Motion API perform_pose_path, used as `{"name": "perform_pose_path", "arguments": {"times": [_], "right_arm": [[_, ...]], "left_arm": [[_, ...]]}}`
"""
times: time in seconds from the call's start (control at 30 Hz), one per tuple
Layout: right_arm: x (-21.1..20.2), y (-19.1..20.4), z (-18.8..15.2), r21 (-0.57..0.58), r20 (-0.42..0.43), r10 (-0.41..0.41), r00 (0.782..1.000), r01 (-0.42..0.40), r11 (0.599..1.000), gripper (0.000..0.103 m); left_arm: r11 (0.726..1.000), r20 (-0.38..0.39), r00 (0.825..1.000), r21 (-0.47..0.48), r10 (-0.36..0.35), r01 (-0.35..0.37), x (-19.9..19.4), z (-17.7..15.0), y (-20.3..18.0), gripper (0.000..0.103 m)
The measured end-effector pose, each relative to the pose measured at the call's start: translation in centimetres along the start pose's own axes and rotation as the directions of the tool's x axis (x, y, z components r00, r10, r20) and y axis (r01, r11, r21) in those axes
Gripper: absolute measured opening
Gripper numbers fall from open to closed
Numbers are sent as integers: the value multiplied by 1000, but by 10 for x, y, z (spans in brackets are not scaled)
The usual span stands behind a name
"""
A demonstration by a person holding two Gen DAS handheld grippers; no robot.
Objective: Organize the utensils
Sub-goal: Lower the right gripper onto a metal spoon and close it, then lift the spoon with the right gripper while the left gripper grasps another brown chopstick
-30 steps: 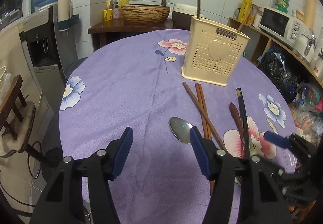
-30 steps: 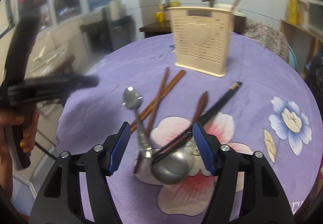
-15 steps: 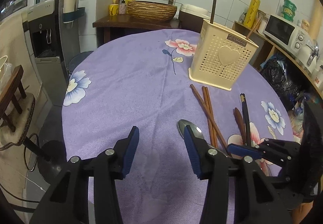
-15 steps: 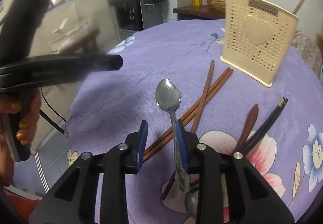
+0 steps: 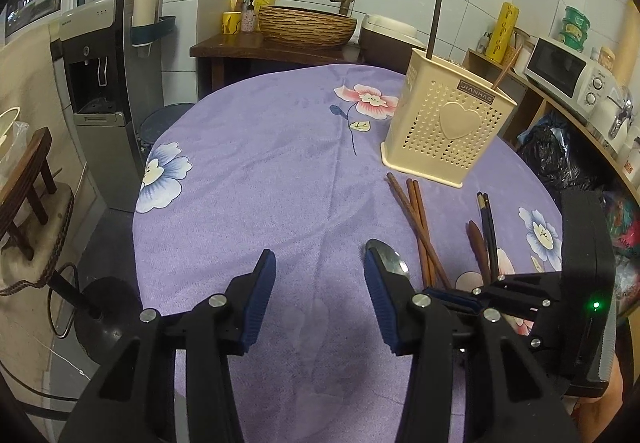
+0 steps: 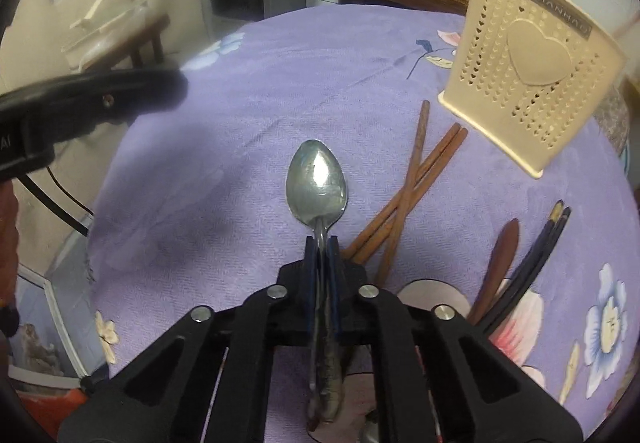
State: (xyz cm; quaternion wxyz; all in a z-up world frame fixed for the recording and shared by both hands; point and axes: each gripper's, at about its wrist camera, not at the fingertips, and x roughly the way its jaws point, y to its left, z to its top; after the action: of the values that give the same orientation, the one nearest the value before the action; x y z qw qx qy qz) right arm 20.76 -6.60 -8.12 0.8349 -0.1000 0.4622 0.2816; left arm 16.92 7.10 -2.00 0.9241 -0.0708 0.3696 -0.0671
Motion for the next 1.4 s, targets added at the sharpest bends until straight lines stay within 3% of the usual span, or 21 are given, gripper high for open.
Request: {"name": "perform_pose_path", "arguments": {"times": [0.17,0.2,0.37,0.43,0.53,0.57,0.63,0.67,0.7,0.83,1.07,1.17,1.33,1.4], "right_arm": [[-22,-11,-8,114,96,-11,995,0,994,5],[-31,-16,-10,151,124,-23,992,4,989,1],[-79,-57,-29,313,232,-123,965,46,949,1],[-85,-69,-36,316,244,-108,964,27,949,1],[-77,-60,-34,209,258,-28,966,-28,977,2],[-74,-56,-33,186,246,-21,969,-26,982,8],[-67,-45,-30,133,225,20,974,-51,990,34],[-60,-38,-26,98,209,54,976,-76,992,52],[-55,-31,-21,72,203,61,977,-77,994,55],[-29,-9,-3,-63,145,108,983,-100,993,55],[14,-4,24,-168,9,55,998,-53,984,55],[25,-6,26,-178,-44,51,998,-58,982,51],[27,-10,25,-135,-46,63,997,-69,988,39],[26,-12,24,-97,-42,63,997,-66,993,39]], "left_arm": [[1000,2,1000,-3,-2,2,1,1,-1,46],[1000,1,1000,-6,-5,5,2,1,-1,46],[1000,-16,1000,0,-15,15,9,-1,-6,46],[1000,-21,1000,3,-23,23,12,-2,-9,46],[1000,-21,999,7,-28,29,13,-2,-13,46],[1000,-18,999,9,-28,28,13,-2,-13,46],[1000,-8,1000,7,-21,21,9,-1,-12,46],[1000,-5,1000,5,-18,18,8,0,-10,46],[1000,-4,1000,2,-14,14,7,0,-9,46],[1000,1,1000,-18,12,-12,4,0,3,46],[998,4,999,-51,37,-37,-1,-1,23,46],[998,0,999,-51,36,-36,-1,-2,26,46],[998,0,999,-57,33,-33,0,-2,28,46],[998,0,999,-56,33,-33,1,-1,27,46]]}}
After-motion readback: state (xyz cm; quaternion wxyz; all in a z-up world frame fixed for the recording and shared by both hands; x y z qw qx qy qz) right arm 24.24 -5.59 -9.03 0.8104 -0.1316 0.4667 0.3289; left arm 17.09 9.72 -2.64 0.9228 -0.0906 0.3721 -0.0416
